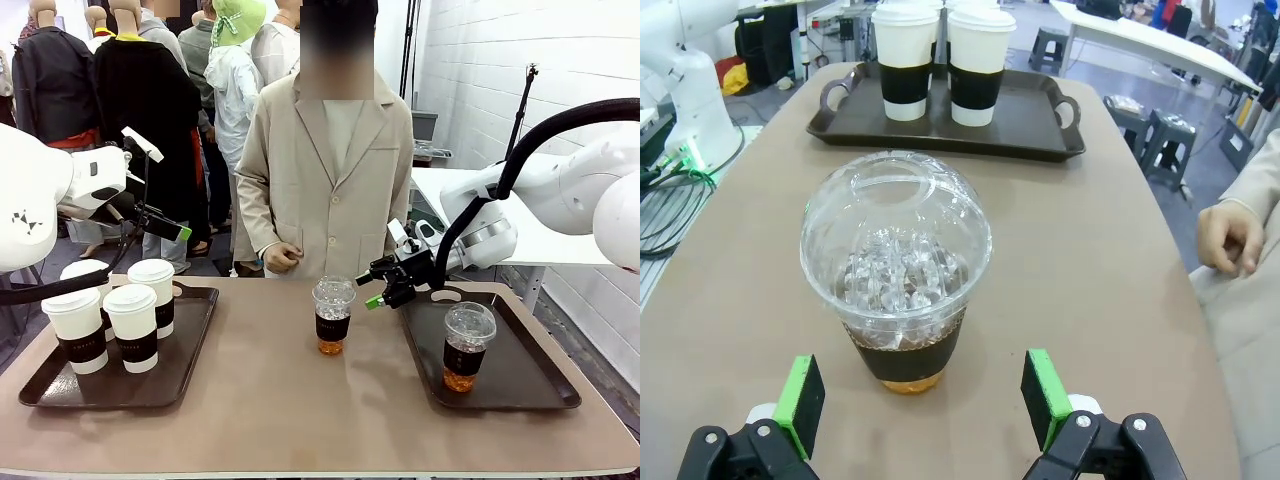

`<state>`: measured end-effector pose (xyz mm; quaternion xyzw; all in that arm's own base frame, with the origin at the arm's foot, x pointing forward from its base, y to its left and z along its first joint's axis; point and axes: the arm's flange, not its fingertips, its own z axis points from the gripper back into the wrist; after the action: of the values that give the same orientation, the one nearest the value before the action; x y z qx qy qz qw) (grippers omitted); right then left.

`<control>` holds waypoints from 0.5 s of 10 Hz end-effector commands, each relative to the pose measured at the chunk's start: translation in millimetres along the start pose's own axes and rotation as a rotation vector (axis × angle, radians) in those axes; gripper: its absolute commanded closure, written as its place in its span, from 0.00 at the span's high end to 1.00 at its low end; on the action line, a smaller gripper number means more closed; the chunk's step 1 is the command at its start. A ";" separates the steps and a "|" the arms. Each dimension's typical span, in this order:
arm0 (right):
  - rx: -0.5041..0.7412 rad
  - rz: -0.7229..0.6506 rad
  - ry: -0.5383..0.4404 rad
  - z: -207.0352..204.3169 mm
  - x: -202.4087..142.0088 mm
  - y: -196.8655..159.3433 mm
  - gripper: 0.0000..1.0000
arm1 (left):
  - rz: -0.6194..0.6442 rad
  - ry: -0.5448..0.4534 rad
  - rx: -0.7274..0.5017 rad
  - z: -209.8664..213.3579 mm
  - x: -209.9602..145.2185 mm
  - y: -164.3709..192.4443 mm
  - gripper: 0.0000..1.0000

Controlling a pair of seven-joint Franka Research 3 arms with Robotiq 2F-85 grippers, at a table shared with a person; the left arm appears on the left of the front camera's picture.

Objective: Distribute the coffee onto the tray.
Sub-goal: Pick up another iced Americano from the middle of the table and place it on the right Handle tray.

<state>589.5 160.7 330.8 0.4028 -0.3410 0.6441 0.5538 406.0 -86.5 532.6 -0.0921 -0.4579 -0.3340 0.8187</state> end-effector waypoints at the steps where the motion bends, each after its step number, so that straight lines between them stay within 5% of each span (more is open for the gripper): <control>1: 0.016 0.031 -0.038 -13.1 -7.1 -2.1 1.00 | 0.000 0.009 0.003 1.3 -0.1 0.0 1.00; 5: 0.046 0.046 -0.060 -27.0 -19.9 -1.1 1.00 | 0.000 0.009 0.003 1.3 -0.1 0.0 1.00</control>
<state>584.6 172.3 305.2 0.4202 -0.3349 0.6534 0.5333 406.0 -86.5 532.6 -0.0921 -0.4579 -0.3340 0.8187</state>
